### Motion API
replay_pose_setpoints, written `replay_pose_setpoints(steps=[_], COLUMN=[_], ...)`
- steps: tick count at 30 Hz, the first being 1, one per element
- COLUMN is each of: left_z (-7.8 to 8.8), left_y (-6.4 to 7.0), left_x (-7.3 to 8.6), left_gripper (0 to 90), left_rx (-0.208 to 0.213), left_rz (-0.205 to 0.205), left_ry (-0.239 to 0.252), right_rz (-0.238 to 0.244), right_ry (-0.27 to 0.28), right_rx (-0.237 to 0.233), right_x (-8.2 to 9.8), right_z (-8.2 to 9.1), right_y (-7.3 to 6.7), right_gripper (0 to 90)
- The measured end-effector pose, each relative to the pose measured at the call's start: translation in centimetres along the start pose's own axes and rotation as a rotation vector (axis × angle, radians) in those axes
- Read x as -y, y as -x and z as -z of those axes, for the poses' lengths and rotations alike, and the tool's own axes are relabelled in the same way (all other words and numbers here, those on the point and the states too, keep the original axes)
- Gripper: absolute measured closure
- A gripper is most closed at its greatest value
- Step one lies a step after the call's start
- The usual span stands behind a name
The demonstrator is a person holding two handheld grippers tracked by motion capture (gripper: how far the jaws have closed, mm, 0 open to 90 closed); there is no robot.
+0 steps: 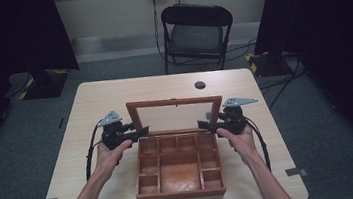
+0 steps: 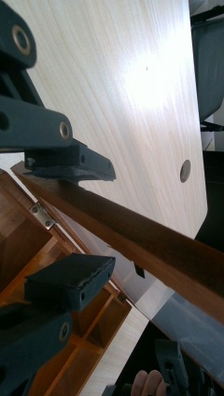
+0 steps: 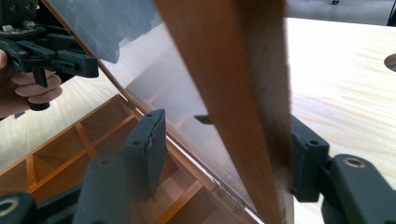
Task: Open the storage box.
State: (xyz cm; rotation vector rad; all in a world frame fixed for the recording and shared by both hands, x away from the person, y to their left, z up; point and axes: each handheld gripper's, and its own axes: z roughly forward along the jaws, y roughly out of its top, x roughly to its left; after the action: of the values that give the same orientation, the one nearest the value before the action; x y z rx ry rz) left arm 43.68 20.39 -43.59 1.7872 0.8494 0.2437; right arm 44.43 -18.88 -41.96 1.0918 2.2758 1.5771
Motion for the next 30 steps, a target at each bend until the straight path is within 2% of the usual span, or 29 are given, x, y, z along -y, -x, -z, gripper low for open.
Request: replay_pose_setpoints(steps=[7, 13, 30], left_z=[-0.2, -0.5, -1.2], left_y=[-0.3, -0.5, -1.6], left_x=[0.0, -0.6, -0.3], left_gripper=[53.5, 54.8, 58.2], left_rx=[-0.002, -0.013, -0.014], left_rz=[0.006, -0.019, 0.033], left_ry=[0.002, -0.024, -0.003], right_rz=[0.0, -0.005, -0.036], right_ry=[0.006, 0.018, 0.031], right_rx=[0.011, 0.022, 0.044], right_x=[-0.1, -0.1, 0.0], right_z=[-0.3, -0.5, -1.0], right_y=[0.2, 0.4, 1.5], right_gripper=[42.2, 43.2, 47.3])
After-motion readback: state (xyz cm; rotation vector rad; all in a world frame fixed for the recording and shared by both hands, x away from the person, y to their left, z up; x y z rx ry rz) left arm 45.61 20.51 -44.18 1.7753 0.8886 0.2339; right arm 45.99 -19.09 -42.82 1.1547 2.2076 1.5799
